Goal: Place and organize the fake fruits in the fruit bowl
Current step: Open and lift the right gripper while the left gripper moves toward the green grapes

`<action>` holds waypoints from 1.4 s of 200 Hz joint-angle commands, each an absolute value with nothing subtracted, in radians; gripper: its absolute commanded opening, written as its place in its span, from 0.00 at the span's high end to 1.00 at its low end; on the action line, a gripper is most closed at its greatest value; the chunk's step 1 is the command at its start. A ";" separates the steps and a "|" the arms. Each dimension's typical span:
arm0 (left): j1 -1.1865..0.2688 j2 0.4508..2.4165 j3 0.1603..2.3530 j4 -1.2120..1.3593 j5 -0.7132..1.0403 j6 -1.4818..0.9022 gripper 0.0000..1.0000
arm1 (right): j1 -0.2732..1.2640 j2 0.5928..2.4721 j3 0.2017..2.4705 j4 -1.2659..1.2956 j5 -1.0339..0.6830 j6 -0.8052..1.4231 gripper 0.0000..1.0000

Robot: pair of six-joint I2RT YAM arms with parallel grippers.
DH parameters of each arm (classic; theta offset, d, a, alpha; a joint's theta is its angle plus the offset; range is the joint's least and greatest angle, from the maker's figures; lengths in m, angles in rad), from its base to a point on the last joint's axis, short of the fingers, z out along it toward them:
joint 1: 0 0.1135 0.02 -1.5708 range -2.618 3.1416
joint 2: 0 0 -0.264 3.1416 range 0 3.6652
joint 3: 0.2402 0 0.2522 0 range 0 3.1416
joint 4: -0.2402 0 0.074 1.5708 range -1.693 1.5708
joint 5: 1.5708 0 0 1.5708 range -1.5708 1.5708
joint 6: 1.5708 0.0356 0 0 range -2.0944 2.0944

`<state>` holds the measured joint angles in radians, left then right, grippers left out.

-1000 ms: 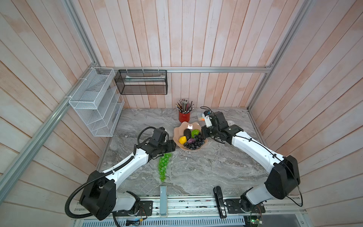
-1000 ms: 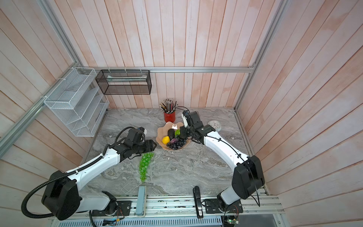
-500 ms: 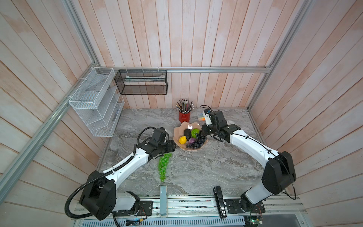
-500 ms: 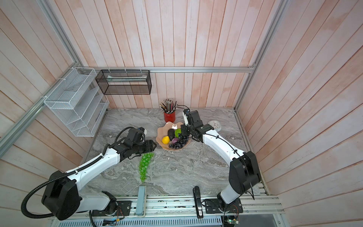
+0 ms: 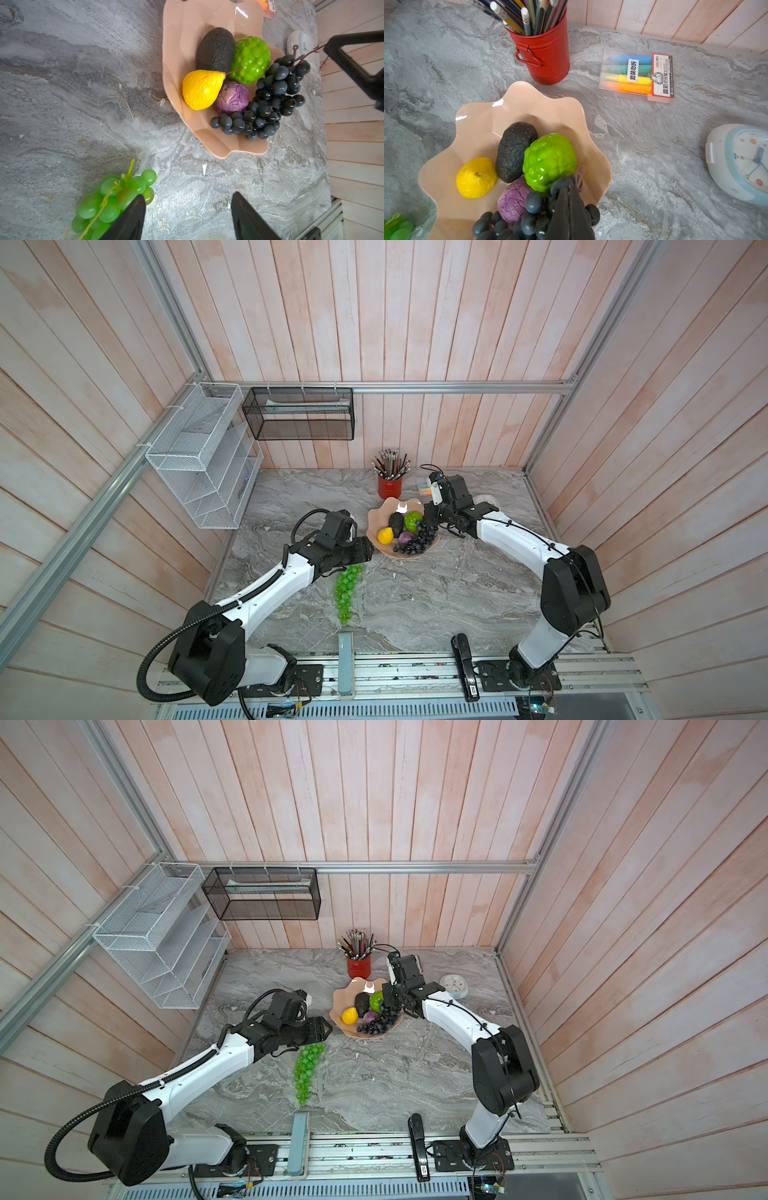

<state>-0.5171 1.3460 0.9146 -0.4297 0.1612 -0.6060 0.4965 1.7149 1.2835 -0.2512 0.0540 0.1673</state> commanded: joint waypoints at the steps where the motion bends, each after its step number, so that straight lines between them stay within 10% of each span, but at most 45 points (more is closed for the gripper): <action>1: -0.512 1.332 0.924 -0.427 0.178 -0.601 0.31 | 0.489 1.748 1.293 -0.217 0.070 0.158 1.00; 105: -0.495 1.327 0.902 -0.439 0.210 -0.621 0.24 | 0.485 1.793 1.371 -0.258 0.009 0.082 0.79; 171: -0.426 1.361 0.929 -0.423 0.202 -0.622 0.26 | 0.527 1.699 1.432 -0.292 0.039 0.039 0.36; 280: -0.413 1.199 0.842 -0.647 0.120 -0.643 0.30 | 0.590 1.471 1.081 -0.032 0.032 0.153 0.26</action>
<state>-0.4168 1.2324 0.8684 -0.5732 0.1261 -0.6373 0.5865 1.5227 1.1191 -0.1253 0.0284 0.1158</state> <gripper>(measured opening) 0.709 0.739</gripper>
